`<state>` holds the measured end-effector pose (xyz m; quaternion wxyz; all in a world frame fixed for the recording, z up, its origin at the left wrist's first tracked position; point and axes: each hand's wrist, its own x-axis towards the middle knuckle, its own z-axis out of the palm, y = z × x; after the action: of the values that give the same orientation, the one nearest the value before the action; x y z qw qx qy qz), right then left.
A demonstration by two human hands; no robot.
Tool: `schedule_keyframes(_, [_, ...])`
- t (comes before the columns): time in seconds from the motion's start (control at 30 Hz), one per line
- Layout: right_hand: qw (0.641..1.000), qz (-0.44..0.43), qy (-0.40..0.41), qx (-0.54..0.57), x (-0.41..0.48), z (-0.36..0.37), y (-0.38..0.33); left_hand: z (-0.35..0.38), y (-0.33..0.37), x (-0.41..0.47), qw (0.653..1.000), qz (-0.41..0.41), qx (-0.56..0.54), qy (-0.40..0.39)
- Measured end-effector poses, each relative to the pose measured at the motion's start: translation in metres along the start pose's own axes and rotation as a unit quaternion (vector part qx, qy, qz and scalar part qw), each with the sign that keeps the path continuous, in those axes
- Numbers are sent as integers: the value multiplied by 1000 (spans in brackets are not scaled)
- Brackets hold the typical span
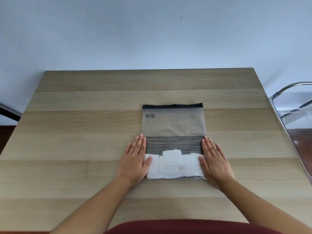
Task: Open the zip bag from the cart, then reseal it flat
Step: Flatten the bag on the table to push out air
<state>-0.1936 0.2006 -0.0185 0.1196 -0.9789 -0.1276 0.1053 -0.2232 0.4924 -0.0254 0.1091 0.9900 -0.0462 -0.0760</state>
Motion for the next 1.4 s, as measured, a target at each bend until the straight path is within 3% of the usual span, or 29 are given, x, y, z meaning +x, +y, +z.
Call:
schedule_keyframes(0.13, [986, 89, 69, 122, 22, -19, -4, -15, -12, 14, 999, -23, -15, 18])
schedule_keyframes(0.2, [982, 82, 103, 135, 44, -30, -21, -22, -5, 30, 999, -25, -13, 44])
schedule_keyframes(0.4, [999, -44, 3, 23, 95, -8, -82, -13, 46, 83, 998, -11, -35, 43])
schedule_keyframes(0.6, [997, -66, -8, -47, 104, 12, -76, 4, 43, 87, 999, -10, -18, 39])
schedule_keyframes(0.97, [998, -46, 11, -42, 99, 5, -60, 3, 30, 85, 999, -28, 2, 46])
schedule_keyframes(1.4, [997, 53, 18, -46, 83, -8, 14, -1, -1, 81, 996, -78, 19, 41])
